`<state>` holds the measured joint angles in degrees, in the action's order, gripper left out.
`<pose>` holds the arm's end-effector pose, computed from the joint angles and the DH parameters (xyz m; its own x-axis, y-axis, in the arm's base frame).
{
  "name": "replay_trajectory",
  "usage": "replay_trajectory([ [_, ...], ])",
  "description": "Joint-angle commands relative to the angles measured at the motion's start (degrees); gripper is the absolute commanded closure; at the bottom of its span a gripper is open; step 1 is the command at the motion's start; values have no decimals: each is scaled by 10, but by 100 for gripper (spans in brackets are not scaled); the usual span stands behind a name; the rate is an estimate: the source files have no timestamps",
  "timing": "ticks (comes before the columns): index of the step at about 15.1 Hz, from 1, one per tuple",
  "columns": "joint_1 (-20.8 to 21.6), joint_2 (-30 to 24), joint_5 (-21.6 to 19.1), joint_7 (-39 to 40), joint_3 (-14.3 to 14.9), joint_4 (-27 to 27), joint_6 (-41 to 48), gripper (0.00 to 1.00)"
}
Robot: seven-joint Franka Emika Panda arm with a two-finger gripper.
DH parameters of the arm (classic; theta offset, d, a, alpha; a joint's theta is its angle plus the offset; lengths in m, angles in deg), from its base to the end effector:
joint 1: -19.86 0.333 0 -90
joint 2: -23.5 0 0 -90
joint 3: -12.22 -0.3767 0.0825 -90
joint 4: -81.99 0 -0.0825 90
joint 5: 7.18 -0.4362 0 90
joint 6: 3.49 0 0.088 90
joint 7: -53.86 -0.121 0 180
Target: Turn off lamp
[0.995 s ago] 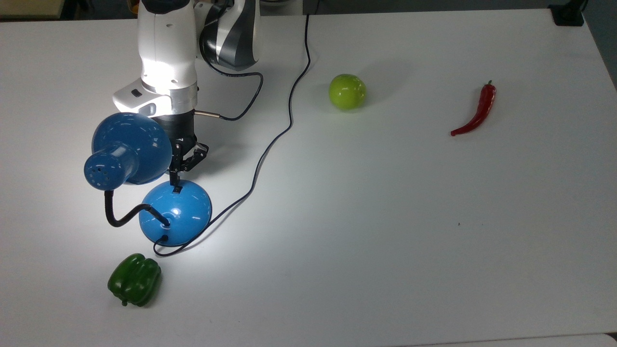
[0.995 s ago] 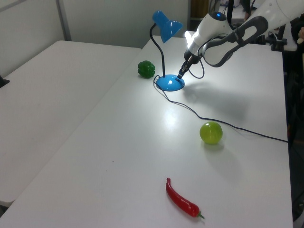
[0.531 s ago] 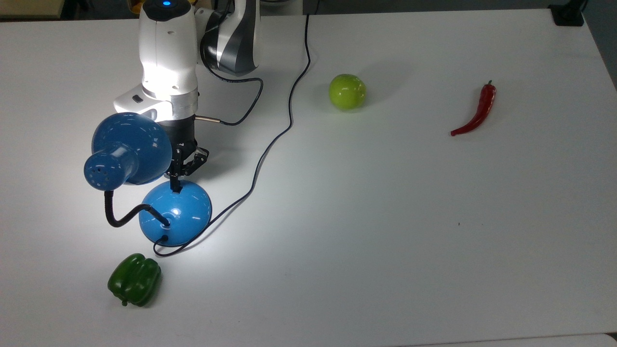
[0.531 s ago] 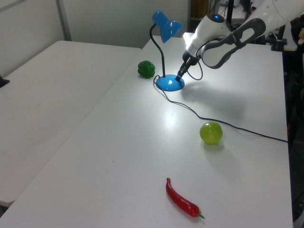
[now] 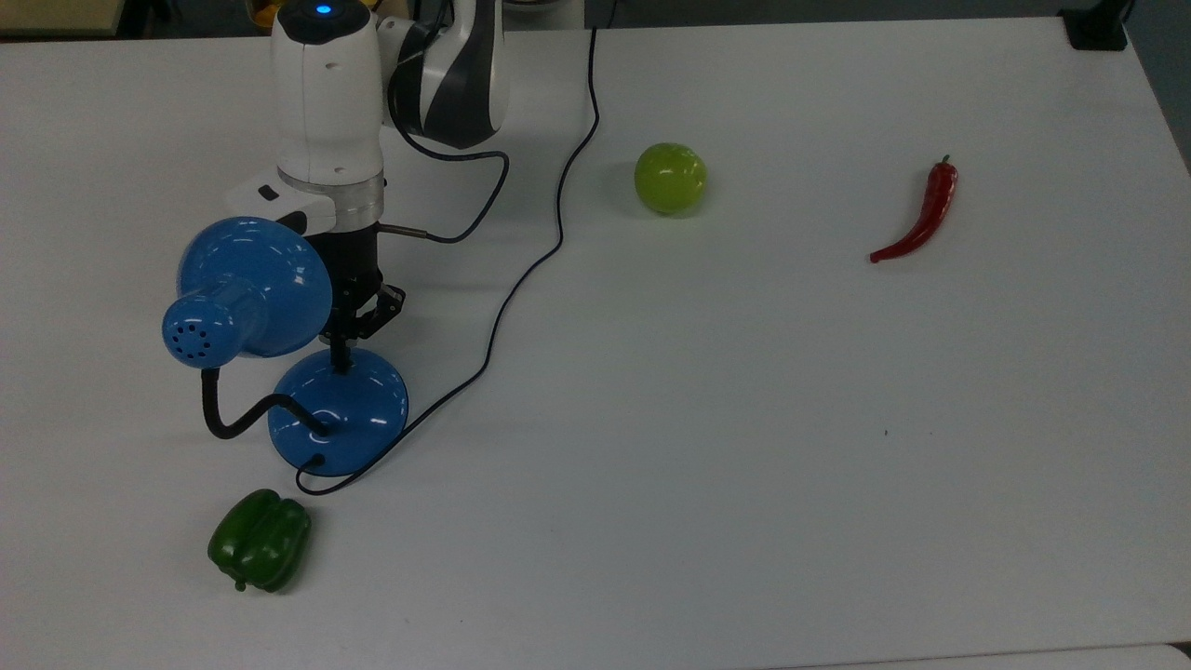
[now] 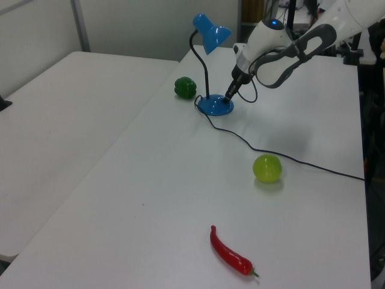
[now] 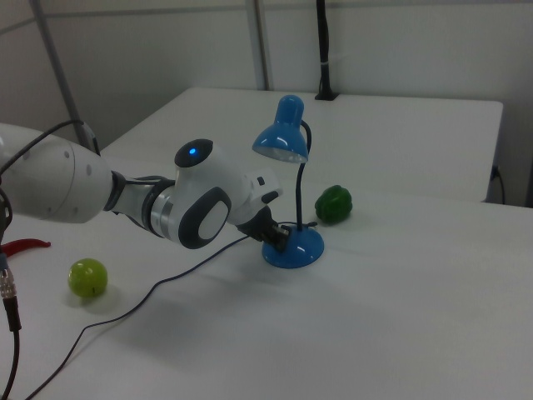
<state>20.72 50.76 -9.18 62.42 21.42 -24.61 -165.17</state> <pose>0.7455 -0.0981 0.3254 0.8873 0.0371 0.4597 -0.0194 -0.9929 0.1177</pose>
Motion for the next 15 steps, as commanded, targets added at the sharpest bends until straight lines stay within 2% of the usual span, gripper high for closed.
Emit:
replay_trajectory([
  [1, 1, 3, 7, -5, 2, -19, -12, 100],
  [5, 0, -29, 8, 3, 2, -46, 9, 100],
  [8, 0, -87, 11, 18, 3, -46, 156, 100],
  [10, 3, -117, 32, 18, 3, -45, 232, 100],
  [11, 5, -129, 41, 17, 3, -45, 268, 94],
  [12, 6, -142, 46, 18, 3, -44, 303, 79],
  [13, 7, -160, 47, 18, 3, -43, 345, 50],
  [14, 7, -181, 47, 15, 3, -43, 387, 29],
  [15, 7, -194, 47, 12, 3, -42, 419, 14],
])
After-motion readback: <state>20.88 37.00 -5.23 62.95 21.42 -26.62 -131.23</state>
